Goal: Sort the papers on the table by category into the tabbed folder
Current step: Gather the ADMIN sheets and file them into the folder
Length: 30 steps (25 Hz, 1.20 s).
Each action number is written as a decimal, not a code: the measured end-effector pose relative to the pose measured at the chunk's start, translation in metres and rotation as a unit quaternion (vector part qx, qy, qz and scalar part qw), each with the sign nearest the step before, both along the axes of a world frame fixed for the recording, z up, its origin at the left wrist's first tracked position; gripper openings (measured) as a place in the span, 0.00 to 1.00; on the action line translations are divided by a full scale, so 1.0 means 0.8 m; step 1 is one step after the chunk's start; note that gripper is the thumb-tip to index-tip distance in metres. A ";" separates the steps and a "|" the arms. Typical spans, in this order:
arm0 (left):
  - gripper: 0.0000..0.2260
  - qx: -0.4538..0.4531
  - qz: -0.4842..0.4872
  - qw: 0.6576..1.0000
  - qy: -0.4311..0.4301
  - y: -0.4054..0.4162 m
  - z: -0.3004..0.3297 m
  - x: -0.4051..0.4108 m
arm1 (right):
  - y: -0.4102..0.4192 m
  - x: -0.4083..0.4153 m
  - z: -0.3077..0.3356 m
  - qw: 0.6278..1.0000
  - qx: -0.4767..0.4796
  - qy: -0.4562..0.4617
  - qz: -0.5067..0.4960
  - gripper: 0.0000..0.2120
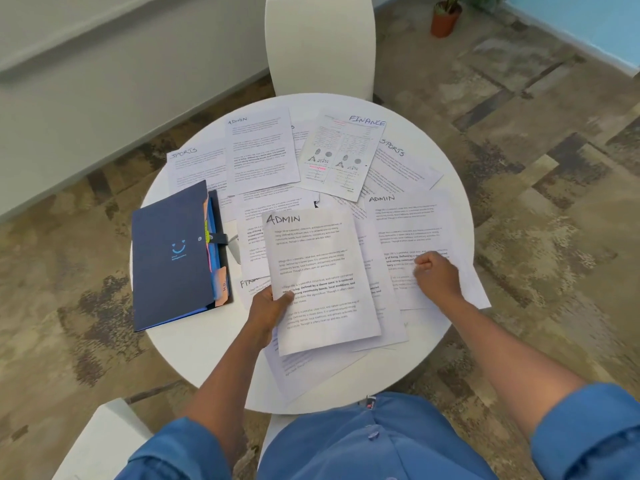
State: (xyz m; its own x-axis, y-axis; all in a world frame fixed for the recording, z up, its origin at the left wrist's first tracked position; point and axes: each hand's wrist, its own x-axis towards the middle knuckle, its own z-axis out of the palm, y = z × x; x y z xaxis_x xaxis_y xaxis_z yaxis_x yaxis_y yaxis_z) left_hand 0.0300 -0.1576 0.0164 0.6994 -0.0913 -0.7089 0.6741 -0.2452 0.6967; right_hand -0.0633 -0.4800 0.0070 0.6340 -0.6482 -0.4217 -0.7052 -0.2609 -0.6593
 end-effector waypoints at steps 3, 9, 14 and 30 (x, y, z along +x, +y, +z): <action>0.10 0.010 0.025 1.000 -0.004 -0.008 -0.003 0.002 | -0.038 0.004 -0.012 0.997 -0.070 0.032 -0.005 0.13; 0.14 0.048 0.077 0.996 -0.021 0.001 -0.012 0.006 | -0.035 0.012 -0.015 0.993 -0.078 0.092 0.020 0.24; 0.16 0.089 0.086 0.992 -0.017 0.031 -0.013 0.007 | 0.038 0.018 -0.020 0.992 -0.055 0.074 0.089 0.23; 0.12 0.137 0.076 0.987 -0.027 0.100 -0.006 -0.015 | 0.084 0.034 -0.022 0.995 -0.031 0.076 0.064 0.07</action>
